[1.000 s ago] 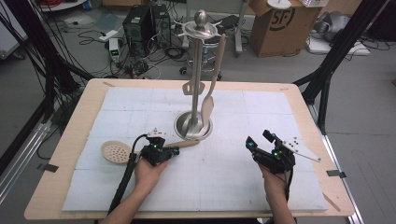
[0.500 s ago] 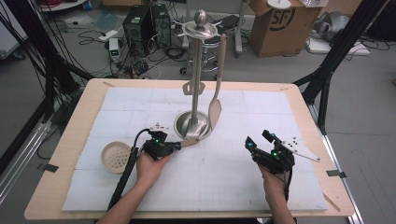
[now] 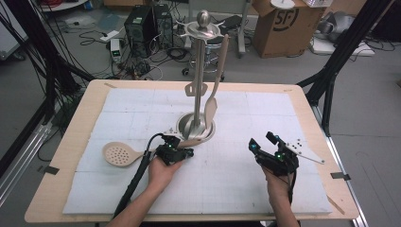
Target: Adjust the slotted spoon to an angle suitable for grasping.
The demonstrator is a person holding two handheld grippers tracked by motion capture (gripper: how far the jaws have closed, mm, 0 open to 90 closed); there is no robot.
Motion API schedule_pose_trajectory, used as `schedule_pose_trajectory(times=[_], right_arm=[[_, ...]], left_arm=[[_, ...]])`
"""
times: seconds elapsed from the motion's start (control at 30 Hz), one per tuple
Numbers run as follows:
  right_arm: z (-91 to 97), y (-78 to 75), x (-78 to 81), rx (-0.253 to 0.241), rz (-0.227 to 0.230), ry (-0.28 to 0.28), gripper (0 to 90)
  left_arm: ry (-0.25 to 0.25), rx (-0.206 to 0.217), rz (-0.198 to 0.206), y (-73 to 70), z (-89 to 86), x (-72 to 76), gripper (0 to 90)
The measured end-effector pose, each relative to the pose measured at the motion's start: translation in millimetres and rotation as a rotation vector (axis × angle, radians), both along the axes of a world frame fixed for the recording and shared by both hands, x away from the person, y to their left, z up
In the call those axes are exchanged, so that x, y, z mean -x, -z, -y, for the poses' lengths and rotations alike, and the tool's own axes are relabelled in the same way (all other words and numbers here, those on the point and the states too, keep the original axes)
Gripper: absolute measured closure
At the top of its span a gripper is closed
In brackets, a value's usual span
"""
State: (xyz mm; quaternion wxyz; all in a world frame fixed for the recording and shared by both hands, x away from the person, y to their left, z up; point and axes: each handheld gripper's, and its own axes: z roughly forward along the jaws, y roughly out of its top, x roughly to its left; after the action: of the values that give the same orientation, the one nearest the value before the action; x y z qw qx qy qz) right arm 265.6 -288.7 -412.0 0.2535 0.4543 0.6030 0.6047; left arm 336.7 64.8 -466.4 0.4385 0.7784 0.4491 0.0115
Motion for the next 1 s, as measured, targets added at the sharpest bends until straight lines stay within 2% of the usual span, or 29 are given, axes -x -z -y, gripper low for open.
schedule_pose_trajectory(times=[0.13, 0.23, 0.33, 0.47, 0.53, 0.57, 0.7, 0.83, 1.0], right_arm=[[-0.2, -0.6, 0.3, 0.004, 0.005, 0.0, 19.4], [0.3, -0.7, 0.3, 0.003, 0.006, 0.001, 19.5], [0.9, -0.8, 0.6, 0.0, 0.004, 0.001, 19.5], [1.9, -1.0, 1.4, 0.001, 0.006, 0.003, 19.5], [2.9, -1.0, 1.8, -0.001, 0.006, 0.003, 19.5], [3.7, -1.0, 2.1, -0.002, 0.005, 0.004, 19.5], [6.1, -0.9, 2.9, -0.007, 0.004, 0.011, 19.5], [5.5, -1.1, 3.1, -0.003, 0.008, 0.011, 19.5], [4.1, -0.6, 2.5, 0.002, 0.005, 0.009, 19.5]], left_arm=[[-0.014, -0.021, 0.023, -0.7, 7.3, -6.9, 89.9], [-0.009, -0.06, 0.062, -1.8, 14.0, -7.9, 89.9], [-0.033, -0.044, 0.059, -0.8, 15.0, -12.5, 89.9], [-0.092, -0.037, 0.054, -0.9, 10.4, -23.5, 89.8], [-0.122, -0.012, 0.038, -0.2, 5.0, -28.0, 89.7], [-0.126, 0.004, 0.027, -0.1, 2.4, -29.5, 89.8], [-0.122, -0.032, 0.051, -2.0, -2.2, -30.1, 89.8], [-0.135, -0.029, 0.041, -2.2, -8.5, -32.5, 89.7], [-0.128, -0.029, 0.032, -1.5, -11.0, -33.3, 89.7]])
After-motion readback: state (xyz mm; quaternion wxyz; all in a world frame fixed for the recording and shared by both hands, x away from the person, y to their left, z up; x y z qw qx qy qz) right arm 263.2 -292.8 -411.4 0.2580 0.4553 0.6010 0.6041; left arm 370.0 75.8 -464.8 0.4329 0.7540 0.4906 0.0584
